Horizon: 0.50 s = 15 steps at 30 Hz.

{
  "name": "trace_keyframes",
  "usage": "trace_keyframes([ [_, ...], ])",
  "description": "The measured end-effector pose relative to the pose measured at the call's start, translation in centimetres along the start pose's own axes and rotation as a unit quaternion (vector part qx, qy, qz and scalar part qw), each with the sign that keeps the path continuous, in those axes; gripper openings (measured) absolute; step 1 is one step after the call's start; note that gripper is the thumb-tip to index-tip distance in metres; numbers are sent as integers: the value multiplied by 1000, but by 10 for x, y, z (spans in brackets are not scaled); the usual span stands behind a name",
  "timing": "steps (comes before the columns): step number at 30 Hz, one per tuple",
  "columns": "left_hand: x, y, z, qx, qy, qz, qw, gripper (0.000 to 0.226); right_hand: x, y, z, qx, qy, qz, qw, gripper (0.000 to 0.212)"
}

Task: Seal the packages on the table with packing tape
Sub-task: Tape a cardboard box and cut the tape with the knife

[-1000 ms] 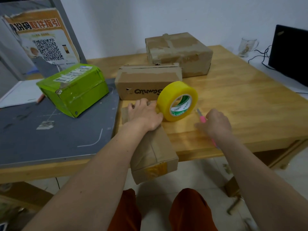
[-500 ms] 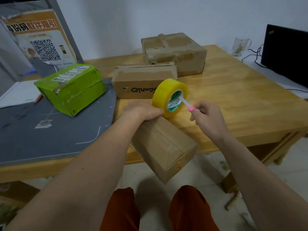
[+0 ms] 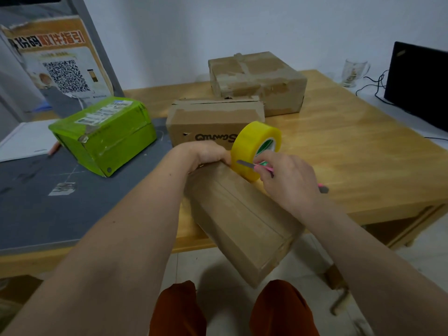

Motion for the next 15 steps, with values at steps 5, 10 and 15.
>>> trace_keyframes([
  [5,3,2,-17,-95,21,-8,995,13,2,24,-6,-113,4,57,992,15],
  [10,5,-7,-17,-155,-5,-37,987,16,4,29,-10,-158,5,58,986,10],
  [15,8,-19,-23,-182,22,-98,978,40,5,32,-10,-169,-3,64,983,14],
])
Point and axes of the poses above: each hand's wrist, its own x-axis towards the middle knuckle, its own z-axis out of the back of the hand, y = z × x, the point moved 10 cm from there along x, towards the middle knuckle, and after that the axes turned 9 degrees about x, right-handed, at the moved point
